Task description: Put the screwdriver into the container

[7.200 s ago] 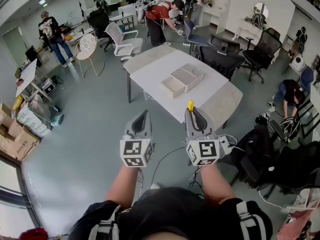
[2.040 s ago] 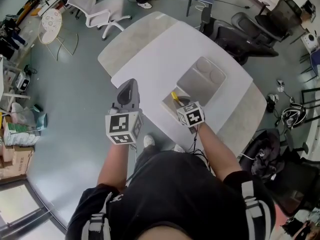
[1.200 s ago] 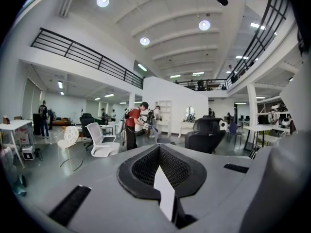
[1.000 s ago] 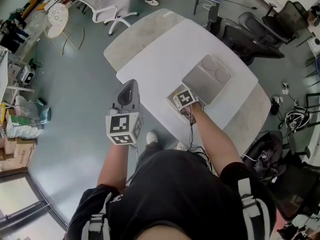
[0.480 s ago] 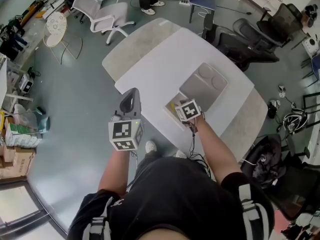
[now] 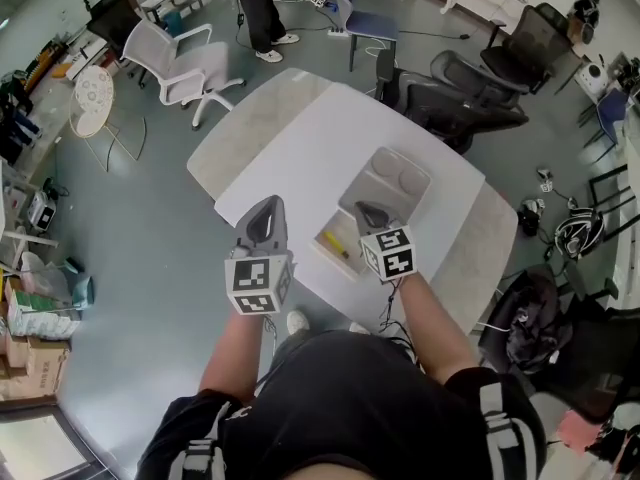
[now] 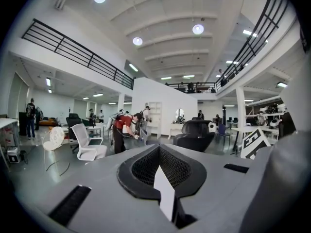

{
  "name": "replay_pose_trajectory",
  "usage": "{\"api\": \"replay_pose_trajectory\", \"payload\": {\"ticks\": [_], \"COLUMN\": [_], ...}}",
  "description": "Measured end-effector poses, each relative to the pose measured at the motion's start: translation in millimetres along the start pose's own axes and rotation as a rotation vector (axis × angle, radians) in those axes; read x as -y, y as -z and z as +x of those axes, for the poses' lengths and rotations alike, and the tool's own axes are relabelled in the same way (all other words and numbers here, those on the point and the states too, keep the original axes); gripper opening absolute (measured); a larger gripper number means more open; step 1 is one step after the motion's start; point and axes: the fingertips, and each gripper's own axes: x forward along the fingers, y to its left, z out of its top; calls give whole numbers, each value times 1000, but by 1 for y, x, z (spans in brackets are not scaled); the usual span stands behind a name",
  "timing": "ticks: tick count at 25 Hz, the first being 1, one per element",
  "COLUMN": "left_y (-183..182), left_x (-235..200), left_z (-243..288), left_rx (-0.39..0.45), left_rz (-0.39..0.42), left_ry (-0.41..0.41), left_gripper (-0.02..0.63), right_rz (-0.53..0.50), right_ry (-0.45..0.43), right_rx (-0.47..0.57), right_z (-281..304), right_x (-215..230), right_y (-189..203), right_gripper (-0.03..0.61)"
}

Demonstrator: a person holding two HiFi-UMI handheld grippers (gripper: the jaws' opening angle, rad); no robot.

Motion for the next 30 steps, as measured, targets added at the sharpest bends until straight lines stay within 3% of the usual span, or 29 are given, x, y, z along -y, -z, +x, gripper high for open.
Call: {"api": "replay_pose_trajectory", "payload": {"ticks": [8, 14, 20, 25, 30], "left_y": [-7, -9, -16, -15, -16], "left_x": [26, 44, 57, 72, 81], "left_z": [15, 23, 28, 27, 23], "left_rx": [17, 28, 50, 54, 59], "left_rz": [-2, 0, 5, 14, 22], "left_ry": [67, 121, 159, 185, 207], "left_gripper": [6, 6, 6, 6, 6], "right_rz": [-11, 7, 20, -55, -26], "right_ry": [185, 320, 382, 401, 409], "right_rx": [347, 503, 533, 499, 517], "right_z": [-87, -147, -162, -161, -166], "right_x": [32, 51, 52, 43, 44], "right_y": [-81, -110, -108, -101, -102], "right_gripper": [12, 11, 11, 11, 11]}}
